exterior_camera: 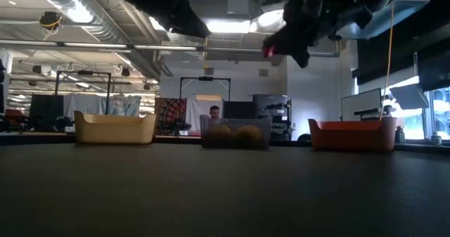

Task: Sort produce into baskets
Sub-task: Put the red chili pepper into the yellow bin

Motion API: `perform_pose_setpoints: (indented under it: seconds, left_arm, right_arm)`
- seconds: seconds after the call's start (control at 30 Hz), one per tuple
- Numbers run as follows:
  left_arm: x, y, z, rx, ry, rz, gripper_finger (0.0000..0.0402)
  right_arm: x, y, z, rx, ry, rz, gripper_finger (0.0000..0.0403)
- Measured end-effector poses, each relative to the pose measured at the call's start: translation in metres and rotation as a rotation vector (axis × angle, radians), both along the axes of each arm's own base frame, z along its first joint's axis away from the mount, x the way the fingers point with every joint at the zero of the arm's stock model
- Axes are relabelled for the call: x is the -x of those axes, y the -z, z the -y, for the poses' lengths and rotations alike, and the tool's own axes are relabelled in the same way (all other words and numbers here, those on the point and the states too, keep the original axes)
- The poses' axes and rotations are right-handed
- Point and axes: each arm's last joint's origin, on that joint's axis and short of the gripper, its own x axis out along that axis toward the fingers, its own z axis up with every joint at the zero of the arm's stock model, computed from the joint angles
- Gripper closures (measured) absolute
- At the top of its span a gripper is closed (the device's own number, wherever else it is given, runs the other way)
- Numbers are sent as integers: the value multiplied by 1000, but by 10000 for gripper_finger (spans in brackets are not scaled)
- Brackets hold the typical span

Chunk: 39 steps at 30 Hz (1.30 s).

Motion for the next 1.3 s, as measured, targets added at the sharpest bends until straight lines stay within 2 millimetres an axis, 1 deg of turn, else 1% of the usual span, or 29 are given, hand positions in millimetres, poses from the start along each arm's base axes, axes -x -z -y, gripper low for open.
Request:
perform_pose_setpoints:
  seconds: [0.13, 0.2, 0.3, 0.47, 0.6, 0.77, 0.87, 1.0, 1.17, 1.3]
  left_arm:
    - [-8, 0, 9, -91, 80, 9, 108]
    - [-13, 4, 14, -143, 119, -8, 97]
    - [-23, 8, 19, -197, 158, 8, 92]
    - [-35, 14, 24, -286, 198, 26, 91]
    - [-41, 17, 24, -314, 202, 49, 91]
    - [-45, 17, 24, -315, 200, 76, 91]
    - [-46, 16, 26, -311, 232, 104, 93]
    - [-49, 17, 34, -340, 318, 124, 105]
    - [-52, 18, 37, -392, 340, 125, 119]
    - [-54, 23, 37, -395, 344, 111, 127]
  right_arm:
    - [-5, -6, 1, -12, -35, 92, 361]
    - [-8, -7, 1, -36, -49, 117, 361]
    - [-12, -6, 1, -69, -76, 138, 361]
    - [-19, -6, -8, -83, -127, 170, 361]
    - [-24, -8, -18, -74, -162, 201, 361]
    - [-27, -9, -27, -50, -137, 208, 361]
    - [-28, -10, -28, -44, -139, 227, 361]
    - [-32, -6, -27, -43, -125, 223, 361]
    - [-41, 4, -25, -95, -136, 212, 361]
    - [-43, 5, -27, -106, -164, 224, 361]
